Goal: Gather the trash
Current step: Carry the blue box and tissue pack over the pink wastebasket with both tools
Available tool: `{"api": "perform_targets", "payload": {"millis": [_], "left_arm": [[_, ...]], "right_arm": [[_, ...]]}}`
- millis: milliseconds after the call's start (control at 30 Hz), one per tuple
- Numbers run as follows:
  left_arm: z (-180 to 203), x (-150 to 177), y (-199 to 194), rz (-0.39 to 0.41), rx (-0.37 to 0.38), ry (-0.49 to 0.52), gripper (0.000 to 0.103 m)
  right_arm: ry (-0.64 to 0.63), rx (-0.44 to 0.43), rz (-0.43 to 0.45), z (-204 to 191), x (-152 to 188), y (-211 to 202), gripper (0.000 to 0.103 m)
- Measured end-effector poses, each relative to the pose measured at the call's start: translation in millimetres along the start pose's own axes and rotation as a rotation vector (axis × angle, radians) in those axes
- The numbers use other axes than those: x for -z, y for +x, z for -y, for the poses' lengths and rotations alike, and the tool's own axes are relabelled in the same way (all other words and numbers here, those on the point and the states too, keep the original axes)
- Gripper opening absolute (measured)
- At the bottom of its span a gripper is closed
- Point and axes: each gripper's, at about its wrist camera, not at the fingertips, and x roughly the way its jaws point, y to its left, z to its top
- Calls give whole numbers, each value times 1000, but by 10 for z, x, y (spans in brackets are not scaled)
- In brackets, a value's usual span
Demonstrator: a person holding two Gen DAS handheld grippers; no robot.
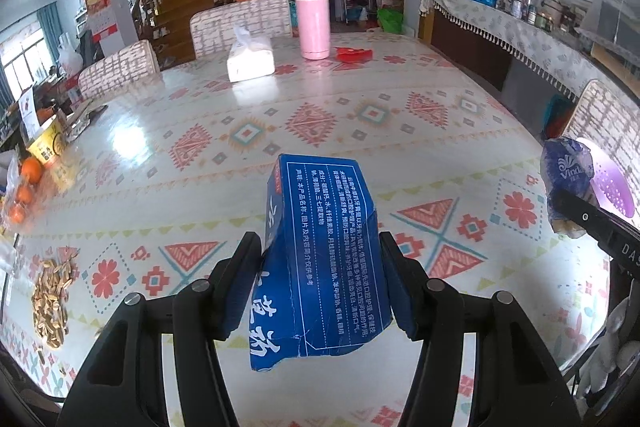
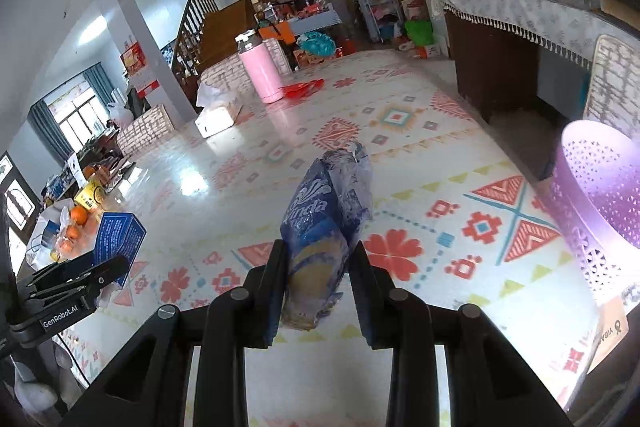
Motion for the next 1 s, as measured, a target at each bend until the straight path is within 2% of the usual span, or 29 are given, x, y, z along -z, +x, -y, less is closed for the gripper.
{"api": "perform_targets", "payload": {"millis": [533,1000], "left_arm": [[623,-26,77,-8,8,103,58],[787,-80,205,-11,34,115,59]], "right_arm": [[12,18,34,388,143,-236,34],[42,45,23,536,137,-230,34]]}}
